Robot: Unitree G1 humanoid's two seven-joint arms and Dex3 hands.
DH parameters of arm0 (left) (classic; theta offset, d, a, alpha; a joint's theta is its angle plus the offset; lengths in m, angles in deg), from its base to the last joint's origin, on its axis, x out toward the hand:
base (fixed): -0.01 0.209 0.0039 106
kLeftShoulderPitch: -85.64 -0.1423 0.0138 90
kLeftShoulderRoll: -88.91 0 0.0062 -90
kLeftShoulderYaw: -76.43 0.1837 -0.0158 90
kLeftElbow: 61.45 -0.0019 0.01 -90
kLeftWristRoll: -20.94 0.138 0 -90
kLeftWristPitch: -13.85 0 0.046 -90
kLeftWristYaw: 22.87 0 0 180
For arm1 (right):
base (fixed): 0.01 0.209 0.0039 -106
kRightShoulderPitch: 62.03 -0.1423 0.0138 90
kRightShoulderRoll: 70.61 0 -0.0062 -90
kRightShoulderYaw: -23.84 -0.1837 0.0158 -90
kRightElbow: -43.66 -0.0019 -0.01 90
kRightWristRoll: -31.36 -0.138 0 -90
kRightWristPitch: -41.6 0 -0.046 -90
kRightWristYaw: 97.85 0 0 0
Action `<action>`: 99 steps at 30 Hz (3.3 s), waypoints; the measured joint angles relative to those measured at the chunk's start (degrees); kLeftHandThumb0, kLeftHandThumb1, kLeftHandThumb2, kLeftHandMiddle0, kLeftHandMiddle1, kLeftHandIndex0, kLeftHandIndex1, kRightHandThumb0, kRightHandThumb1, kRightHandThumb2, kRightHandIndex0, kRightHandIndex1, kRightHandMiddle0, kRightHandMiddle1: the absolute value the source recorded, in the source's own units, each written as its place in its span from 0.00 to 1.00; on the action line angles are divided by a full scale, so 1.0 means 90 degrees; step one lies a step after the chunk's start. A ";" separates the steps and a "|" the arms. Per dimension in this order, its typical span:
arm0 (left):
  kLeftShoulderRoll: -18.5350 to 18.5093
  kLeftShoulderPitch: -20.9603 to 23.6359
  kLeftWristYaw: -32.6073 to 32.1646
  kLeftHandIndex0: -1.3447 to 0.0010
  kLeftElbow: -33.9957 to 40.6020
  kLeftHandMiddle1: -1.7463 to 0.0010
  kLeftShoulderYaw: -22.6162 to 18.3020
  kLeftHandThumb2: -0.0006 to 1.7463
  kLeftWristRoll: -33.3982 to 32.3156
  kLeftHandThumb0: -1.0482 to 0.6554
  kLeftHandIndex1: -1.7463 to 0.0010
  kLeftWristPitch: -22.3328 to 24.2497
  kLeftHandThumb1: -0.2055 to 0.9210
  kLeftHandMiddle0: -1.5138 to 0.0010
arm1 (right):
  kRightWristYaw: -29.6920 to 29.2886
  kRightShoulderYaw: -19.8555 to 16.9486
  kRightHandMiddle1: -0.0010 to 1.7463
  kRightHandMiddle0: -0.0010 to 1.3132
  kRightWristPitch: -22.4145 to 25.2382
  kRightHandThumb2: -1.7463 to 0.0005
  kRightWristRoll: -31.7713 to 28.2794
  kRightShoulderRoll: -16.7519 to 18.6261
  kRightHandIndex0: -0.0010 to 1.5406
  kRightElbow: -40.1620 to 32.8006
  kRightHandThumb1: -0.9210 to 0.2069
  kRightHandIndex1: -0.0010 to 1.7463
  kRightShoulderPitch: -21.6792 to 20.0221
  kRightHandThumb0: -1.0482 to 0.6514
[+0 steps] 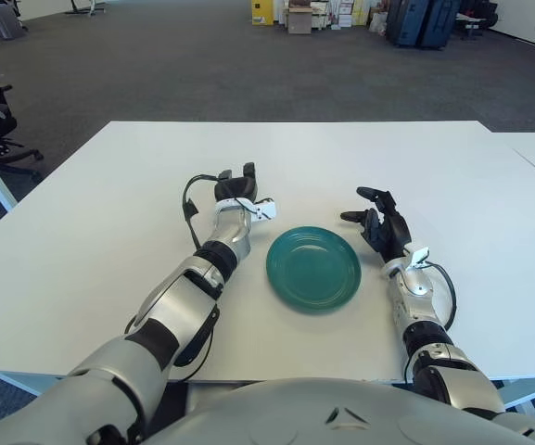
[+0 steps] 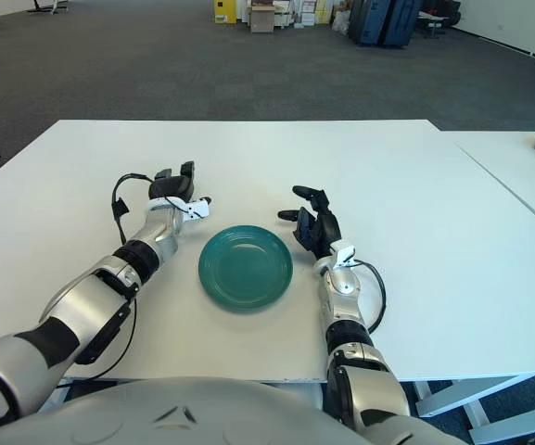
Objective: Put the bottle into the plate.
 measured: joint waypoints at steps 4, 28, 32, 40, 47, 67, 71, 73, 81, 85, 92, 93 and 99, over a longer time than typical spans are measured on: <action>0.0026 0.0056 -0.0041 1.00 -0.0184 0.98 0.0002 0.48 -0.0091 0.00 0.89 0.0159 1.00 0.80 | 0.0009 -0.0019 0.61 0.01 0.0002 0.53 -0.0002 0.0000 0.36 0.0006 0.00 0.51 0.0000 0.17; -0.0143 -0.0214 0.0439 1.00 0.1528 0.14 0.0478 0.48 0.0032 0.00 0.59 0.1538 1.00 0.98 | 0.0073 -0.0087 0.62 0.03 0.0039 0.54 -0.0008 0.0021 0.34 0.0016 0.00 0.49 -0.0006 0.18; -0.0299 -0.0419 0.0573 1.00 0.2109 0.04 0.0591 0.47 0.0118 0.00 0.50 0.1704 1.00 0.99 | 0.0102 -0.0095 0.62 0.03 0.0039 0.54 -0.0010 0.0022 0.34 0.0016 0.00 0.49 -0.0009 0.18; -0.0624 -0.0908 0.0615 1.00 0.2940 0.00 0.0679 0.44 0.0273 0.00 0.48 0.1884 1.00 0.99 | 0.0168 -0.0130 0.62 0.04 0.0039 0.55 -0.0016 0.0024 0.35 0.0016 0.00 0.49 -0.0009 0.18; -0.0814 -0.1275 0.0403 1.00 0.3338 0.04 0.0653 0.38 0.0321 0.00 0.51 0.1924 1.00 1.00 | 0.0149 -0.0134 0.62 0.04 0.0038 0.55 -0.0016 0.0026 0.35 0.0016 0.00 0.49 -0.0009 0.19; -0.0960 -0.1432 0.0025 1.00 0.2227 0.36 0.0640 0.43 0.0301 0.00 0.41 0.1733 1.00 0.93 | 0.0093 -0.0134 0.63 0.06 0.0036 0.52 -0.0015 0.0017 0.34 0.0016 0.00 0.48 -0.0009 0.16; -0.0982 -0.1422 0.0075 1.00 0.2158 0.36 0.0667 0.45 0.0305 0.00 0.41 0.1754 1.00 0.91 | 0.0085 -0.0135 0.63 0.06 0.0036 0.52 -0.0015 0.0016 0.34 0.0016 0.00 0.48 -0.0009 0.16; -0.0987 -0.1409 0.0084 1.00 0.2142 0.37 0.0678 0.46 0.0307 0.00 0.41 0.1754 1.00 0.91 | 0.0071 -0.0134 0.63 0.07 0.0036 0.52 -0.0015 0.0016 0.34 0.0016 0.00 0.48 -0.0009 0.15; -0.0992 -0.1337 0.0188 1.00 0.2067 0.26 0.0703 0.47 0.0307 0.00 0.40 0.1750 1.00 0.92 | 0.0065 -0.0135 0.64 0.09 0.0036 0.52 -0.0015 0.0009 0.35 0.0016 0.00 0.47 -0.0009 0.15; -0.0991 -0.1238 0.0283 1.00 0.1931 0.21 0.0732 0.48 0.0307 0.00 0.39 0.1751 1.00 0.93 | 0.0126 -0.0142 0.65 0.11 0.0036 0.52 -0.0022 0.0006 0.36 0.0016 0.00 0.47 -0.0009 0.15; -0.0947 -0.1012 0.0366 1.00 0.1554 0.10 0.0744 0.48 0.0294 0.00 0.39 0.1726 1.00 0.95 | 0.0306 -0.0185 0.65 0.13 0.0034 0.52 -0.0109 0.0005 0.37 0.0016 0.00 0.47 -0.0009 0.15; -0.0937 -0.0972 0.0367 1.00 0.1482 0.09 0.0744 0.48 0.0291 0.00 0.39 0.1712 1.00 0.95 | 0.0331 -0.0190 0.65 0.13 0.0033 0.52 -0.0143 0.0005 0.37 0.0016 0.00 0.47 -0.0009 0.15; -0.0866 -0.0711 0.0363 1.00 0.0980 0.01 0.0741 0.48 0.0230 0.00 0.42 0.1526 1.00 0.95 | 0.0413 -0.0228 0.65 0.14 0.0015 0.52 -0.0240 0.0005 0.37 0.0015 0.00 0.48 -0.0013 0.16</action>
